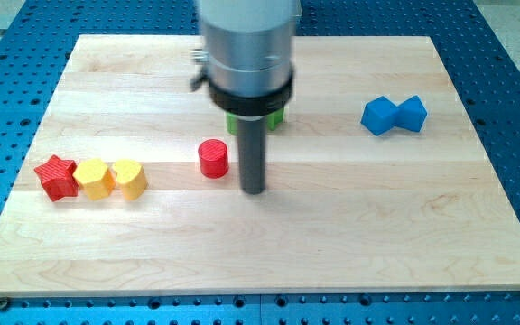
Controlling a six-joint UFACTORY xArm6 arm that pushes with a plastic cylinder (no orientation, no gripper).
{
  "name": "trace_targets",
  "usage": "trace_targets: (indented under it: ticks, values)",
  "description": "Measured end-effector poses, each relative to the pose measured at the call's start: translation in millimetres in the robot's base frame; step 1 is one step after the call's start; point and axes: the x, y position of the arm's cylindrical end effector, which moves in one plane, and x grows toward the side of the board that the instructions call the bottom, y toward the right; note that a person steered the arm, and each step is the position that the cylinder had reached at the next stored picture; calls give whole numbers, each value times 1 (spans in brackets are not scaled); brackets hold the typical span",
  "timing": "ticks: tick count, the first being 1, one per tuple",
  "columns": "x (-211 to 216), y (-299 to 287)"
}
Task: Move the red circle to the top left of the yellow heart
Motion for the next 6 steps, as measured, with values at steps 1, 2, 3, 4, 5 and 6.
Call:
trace_targets:
  ticks: [1,2,3,4,5,6]
  values:
    - [-23,-28]
    - [-27,-114]
    - [-61,-159]
    - [-37,-131]
    - [-57,-140]
    - [-69,-163]
